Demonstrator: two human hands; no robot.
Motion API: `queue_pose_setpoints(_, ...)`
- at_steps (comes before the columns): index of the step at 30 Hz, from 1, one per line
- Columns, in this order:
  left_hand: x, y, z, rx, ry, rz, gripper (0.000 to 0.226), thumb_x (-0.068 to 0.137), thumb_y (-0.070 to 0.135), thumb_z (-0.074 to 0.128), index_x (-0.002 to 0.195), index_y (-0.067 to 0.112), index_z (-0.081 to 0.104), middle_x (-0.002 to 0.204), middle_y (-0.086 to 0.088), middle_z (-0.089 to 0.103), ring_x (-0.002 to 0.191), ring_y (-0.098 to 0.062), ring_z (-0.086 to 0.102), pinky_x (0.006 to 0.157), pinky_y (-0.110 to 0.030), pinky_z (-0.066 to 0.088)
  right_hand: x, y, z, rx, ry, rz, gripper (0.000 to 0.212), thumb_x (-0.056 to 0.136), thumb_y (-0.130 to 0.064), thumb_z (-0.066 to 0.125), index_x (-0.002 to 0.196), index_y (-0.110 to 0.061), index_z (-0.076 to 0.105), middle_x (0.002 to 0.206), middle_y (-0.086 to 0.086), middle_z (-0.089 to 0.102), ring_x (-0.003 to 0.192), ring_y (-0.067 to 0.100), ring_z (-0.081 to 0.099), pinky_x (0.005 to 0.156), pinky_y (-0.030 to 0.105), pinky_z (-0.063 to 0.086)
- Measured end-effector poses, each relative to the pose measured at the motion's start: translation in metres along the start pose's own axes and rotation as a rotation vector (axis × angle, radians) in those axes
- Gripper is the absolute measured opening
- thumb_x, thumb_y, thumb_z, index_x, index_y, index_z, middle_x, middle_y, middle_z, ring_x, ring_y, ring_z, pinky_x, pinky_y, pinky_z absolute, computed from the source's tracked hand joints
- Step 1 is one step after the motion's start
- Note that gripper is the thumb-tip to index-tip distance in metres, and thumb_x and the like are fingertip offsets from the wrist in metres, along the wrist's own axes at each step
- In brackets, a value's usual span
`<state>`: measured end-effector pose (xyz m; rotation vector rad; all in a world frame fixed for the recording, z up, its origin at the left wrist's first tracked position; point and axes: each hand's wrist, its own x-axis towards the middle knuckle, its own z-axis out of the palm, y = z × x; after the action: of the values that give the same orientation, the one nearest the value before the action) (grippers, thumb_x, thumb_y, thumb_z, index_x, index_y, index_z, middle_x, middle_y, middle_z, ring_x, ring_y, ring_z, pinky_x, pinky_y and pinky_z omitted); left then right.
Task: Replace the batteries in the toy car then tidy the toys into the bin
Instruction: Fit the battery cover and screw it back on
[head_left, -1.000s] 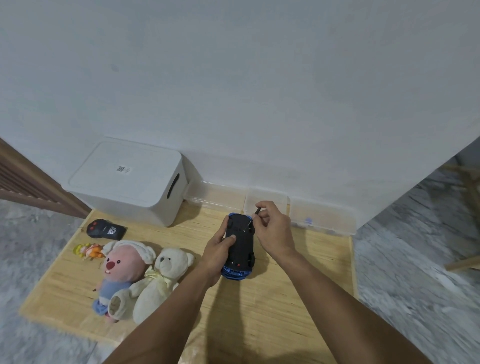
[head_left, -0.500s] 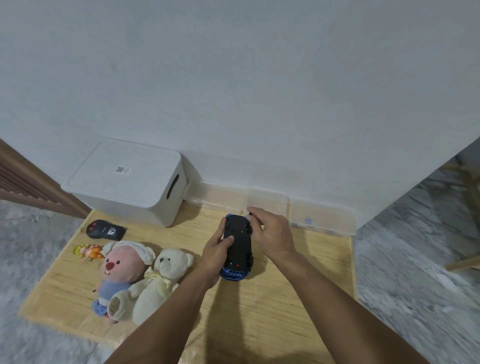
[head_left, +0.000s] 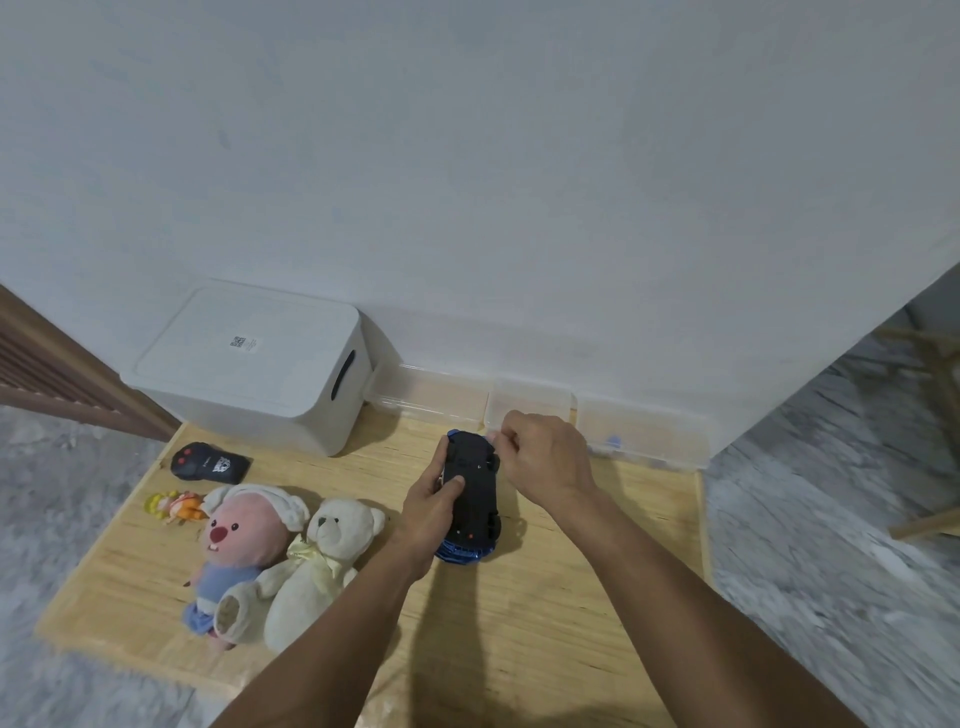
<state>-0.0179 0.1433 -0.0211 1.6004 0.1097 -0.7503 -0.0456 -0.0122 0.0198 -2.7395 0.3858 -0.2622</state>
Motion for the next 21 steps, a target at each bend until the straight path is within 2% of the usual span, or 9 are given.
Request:
queue_pose_setpoints(3,0.0,-0.001,0.0,0.019,0.006,0.006,0.057,0.099,0.014,0.049,0.143,0.047,0.037,0.105,0.011,0.067,0.097,-0.013,0.065,0.079,-0.027,0.053,0.007,-0.001,-0.006,-0.109,-0.108,0.029,0.034,0.101,-0.035,0.036,0.092,-0.012,0.06,0.084,0.007,0.066,0.077,0.029,0.06,0.058,0.031,0.034)
queue_pose_setpoints(6,0.0,-0.001,0.0,0.044,0.0,0.012,0.057,0.099,0.013,0.048,0.144,0.046,0.036,0.109,0.014,0.067,0.102,-0.011,0.063,0.081,-0.025,0.051,0.012,-0.001,-0.007,-0.147,-0.199,0.062,0.045,0.102,-0.04,0.029,0.094,-0.011,0.063,0.091,0.011,0.067,0.084,0.031,0.061,0.063,0.033,0.037)
queue_pose_setpoints(9,-0.002,0.0,0.001,0.056,-0.016,0.01,0.057,0.099,0.013,0.047,0.145,0.045,0.036,0.12,0.01,0.064,0.104,-0.008,0.06,0.078,-0.021,0.049,0.016,-0.004,-0.01,-0.154,-0.259,0.096,0.056,0.102,-0.047,0.027,0.086,-0.011,0.067,0.09,0.011,0.067,0.087,0.031,0.062,0.066,0.034,0.039)
queue_pose_setpoints(11,-0.003,0.001,0.002,0.059,-0.008,0.017,0.056,0.1,0.013,0.047,0.145,0.044,0.035,0.116,0.015,0.063,0.102,-0.005,0.059,0.076,-0.019,0.048,0.018,-0.004,-0.012,-0.123,-0.265,0.112,0.056,0.101,-0.049,0.03,0.073,-0.013,0.063,0.084,0.01,0.065,0.082,0.031,0.061,0.064,0.033,0.04)
queue_pose_setpoints(14,-0.006,0.001,0.003,0.066,0.001,0.026,0.056,0.1,0.012,0.047,0.145,0.044,0.035,0.112,0.018,0.062,0.1,-0.005,0.06,0.076,-0.02,0.049,0.018,-0.001,-0.014,0.039,-0.282,0.182,0.053,0.098,-0.043,0.047,0.053,-0.015,0.044,0.064,0.006,0.051,0.066,0.029,0.051,0.059,0.032,0.037)
queue_pose_setpoints(15,-0.007,0.001,0.003,0.066,0.004,0.028,0.056,0.099,0.012,0.047,0.145,0.044,0.035,0.114,0.016,0.063,0.101,-0.007,0.06,0.078,-0.022,0.049,0.017,0.0,-0.015,0.106,-0.293,0.196,0.051,0.095,-0.039,0.054,0.051,-0.015,0.045,0.06,0.005,0.049,0.063,0.028,0.049,0.059,0.03,0.036)
queue_pose_setpoints(16,-0.008,0.001,0.003,0.065,0.006,0.031,0.057,0.099,0.012,0.047,0.144,0.045,0.036,0.115,0.013,0.064,0.102,-0.009,0.061,0.079,-0.023,0.05,0.016,0.001,-0.015,0.16,-0.298,0.204,0.046,0.093,-0.035,0.06,0.054,-0.014,0.051,0.06,0.005,0.052,0.062,0.026,0.05,0.059,0.029,0.037)
queue_pose_setpoints(18,-0.008,0.001,0.002,0.064,0.009,0.037,0.057,0.099,0.012,0.047,0.144,0.045,0.037,0.111,0.013,0.065,0.101,-0.011,0.062,0.078,-0.025,0.051,0.014,0.001,-0.017,0.217,-0.271,0.203,0.025,0.088,-0.03,0.068,0.071,-0.012,0.066,0.072,0.004,0.063,0.07,0.023,0.056,0.062,0.028,0.04)
queue_pose_setpoints(21,-0.007,0.005,-0.003,0.082,0.009,0.041,0.056,0.099,0.014,0.048,0.145,0.045,0.036,0.107,0.015,0.063,0.099,-0.009,0.06,0.075,-0.023,0.049,0.01,-0.001,-0.018,0.221,-0.259,0.199,0.008,0.09,-0.019,0.066,0.088,-0.013,0.07,0.089,0.005,0.069,0.083,0.021,0.062,0.067,0.029,0.047)
